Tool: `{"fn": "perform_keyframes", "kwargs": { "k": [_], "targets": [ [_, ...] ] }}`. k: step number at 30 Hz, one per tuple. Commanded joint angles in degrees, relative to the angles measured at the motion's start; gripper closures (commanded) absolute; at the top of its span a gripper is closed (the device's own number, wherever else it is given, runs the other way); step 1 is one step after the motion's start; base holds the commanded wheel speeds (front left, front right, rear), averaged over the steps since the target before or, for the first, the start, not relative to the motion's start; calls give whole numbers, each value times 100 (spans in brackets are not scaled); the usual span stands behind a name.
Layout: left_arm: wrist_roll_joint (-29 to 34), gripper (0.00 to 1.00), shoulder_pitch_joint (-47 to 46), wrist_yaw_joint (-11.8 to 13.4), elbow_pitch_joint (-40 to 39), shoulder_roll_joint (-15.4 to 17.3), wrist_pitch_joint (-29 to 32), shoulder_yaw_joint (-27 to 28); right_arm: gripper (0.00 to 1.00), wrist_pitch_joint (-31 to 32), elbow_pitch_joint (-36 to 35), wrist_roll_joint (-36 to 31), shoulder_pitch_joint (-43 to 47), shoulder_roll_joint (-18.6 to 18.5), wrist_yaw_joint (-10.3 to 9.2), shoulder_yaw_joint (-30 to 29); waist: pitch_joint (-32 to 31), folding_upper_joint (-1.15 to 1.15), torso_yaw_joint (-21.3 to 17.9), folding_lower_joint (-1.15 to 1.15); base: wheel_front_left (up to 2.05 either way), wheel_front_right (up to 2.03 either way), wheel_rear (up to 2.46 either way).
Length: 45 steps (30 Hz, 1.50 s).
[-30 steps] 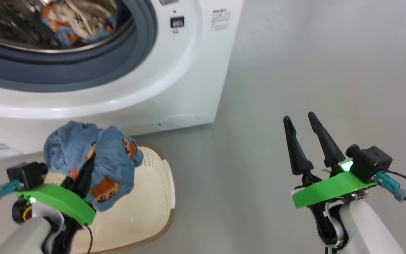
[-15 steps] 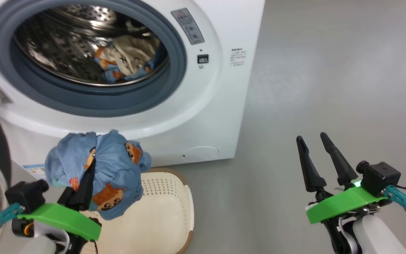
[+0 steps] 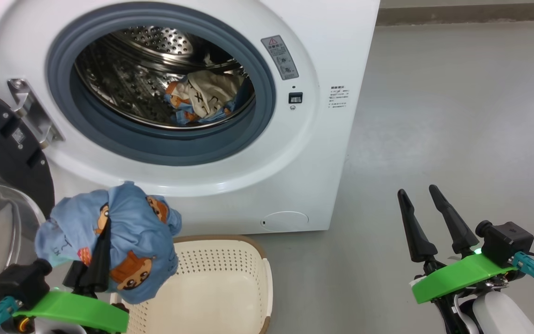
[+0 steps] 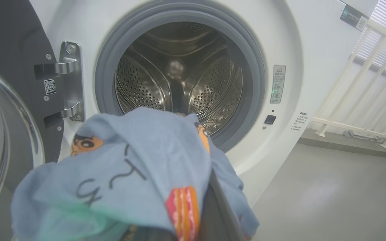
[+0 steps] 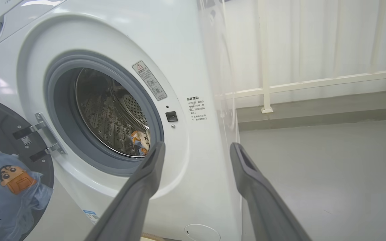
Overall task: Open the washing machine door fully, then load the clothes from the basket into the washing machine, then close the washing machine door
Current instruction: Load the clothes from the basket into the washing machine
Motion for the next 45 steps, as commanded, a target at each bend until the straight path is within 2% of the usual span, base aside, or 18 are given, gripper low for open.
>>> {"fn": "perform_keyframes", "kwargs": {
  "k": [1,10,19,26,34,45],
  "targets": [
    [84,100,-130,15,-183,116,-52,283,0,-46,-146,89,-32,-66,43,113,-9,0,0,0,0,0,0],
    [163,100,-207,-47,-193,57,-52,337,0,-46,-157,80,-59,-91,43,138,56,0,-64,0,0,0,0],
    [269,100,-789,-188,143,88,-8,258,0,-46,-174,-8,-223,-63,43,274,293,0,-203,0,0,0,0],
    [325,100,-1842,-472,831,43,130,143,0,-46,-266,-181,-371,58,43,217,831,0,-309,0,0,0,0],
    [464,100,-3411,-750,2186,43,209,-65,0,-46,-380,-476,-673,352,43,298,1635,0,-583,0,0,0,0],
    [360,100,-5193,-852,3446,309,352,-358,0,-46,-592,-702,-875,549,43,321,2597,0,-1140,0,0,0,0]
  ]
}}
